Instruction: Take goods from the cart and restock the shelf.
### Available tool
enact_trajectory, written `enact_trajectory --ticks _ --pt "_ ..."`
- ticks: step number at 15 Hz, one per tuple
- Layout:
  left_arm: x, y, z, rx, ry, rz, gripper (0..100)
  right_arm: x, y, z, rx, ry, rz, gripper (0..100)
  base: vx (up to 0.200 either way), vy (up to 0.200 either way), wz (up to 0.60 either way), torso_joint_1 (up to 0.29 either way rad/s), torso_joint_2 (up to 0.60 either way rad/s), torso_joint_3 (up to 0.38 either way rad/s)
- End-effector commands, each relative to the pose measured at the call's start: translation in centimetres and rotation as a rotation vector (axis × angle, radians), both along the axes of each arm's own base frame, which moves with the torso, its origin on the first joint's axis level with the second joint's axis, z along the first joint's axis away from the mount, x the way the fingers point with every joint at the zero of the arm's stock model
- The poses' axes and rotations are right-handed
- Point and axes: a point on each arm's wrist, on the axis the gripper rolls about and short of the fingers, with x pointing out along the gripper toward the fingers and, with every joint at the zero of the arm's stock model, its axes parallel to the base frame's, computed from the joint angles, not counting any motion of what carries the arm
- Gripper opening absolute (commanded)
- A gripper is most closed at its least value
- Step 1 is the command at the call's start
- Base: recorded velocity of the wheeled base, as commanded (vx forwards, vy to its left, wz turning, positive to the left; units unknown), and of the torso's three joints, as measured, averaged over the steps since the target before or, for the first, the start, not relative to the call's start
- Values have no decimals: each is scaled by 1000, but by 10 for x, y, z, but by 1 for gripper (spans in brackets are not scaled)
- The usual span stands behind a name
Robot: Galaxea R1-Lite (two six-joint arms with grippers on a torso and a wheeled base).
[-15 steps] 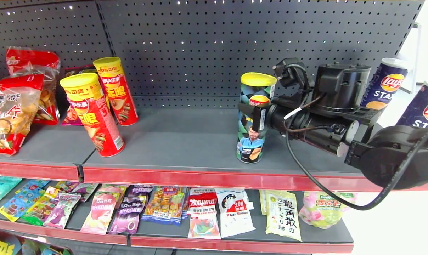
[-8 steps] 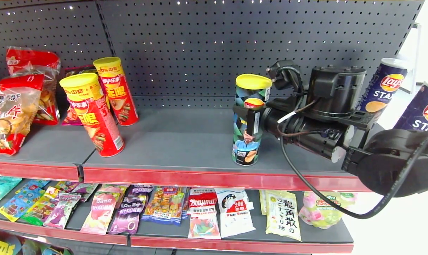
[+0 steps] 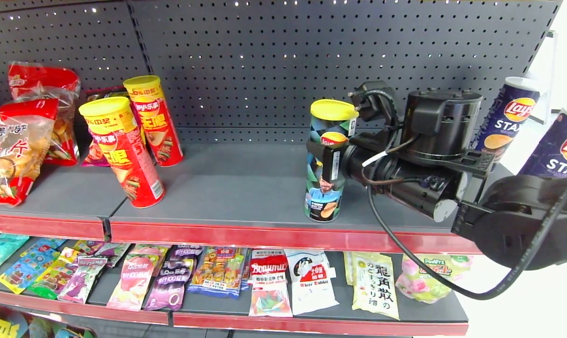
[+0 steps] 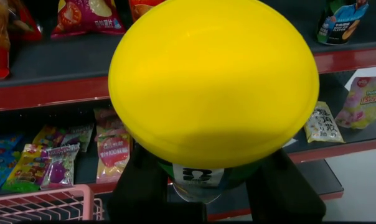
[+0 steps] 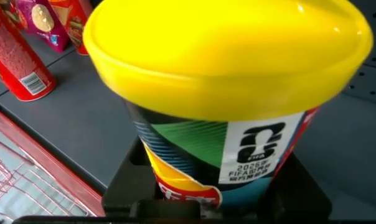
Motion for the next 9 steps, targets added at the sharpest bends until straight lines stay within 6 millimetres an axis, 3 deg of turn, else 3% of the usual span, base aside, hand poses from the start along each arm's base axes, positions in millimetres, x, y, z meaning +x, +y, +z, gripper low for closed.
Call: enact_trajectory --ticks 1,9 --pt "0 0 0 0 3 1 0 -1 0 0 -4 -2 0 0 0 0 0 0 0 0" --pt "0 0 0 0 3 1 0 -3 -1 2 -13 -12 6 0 0 0 0 0 0 0"
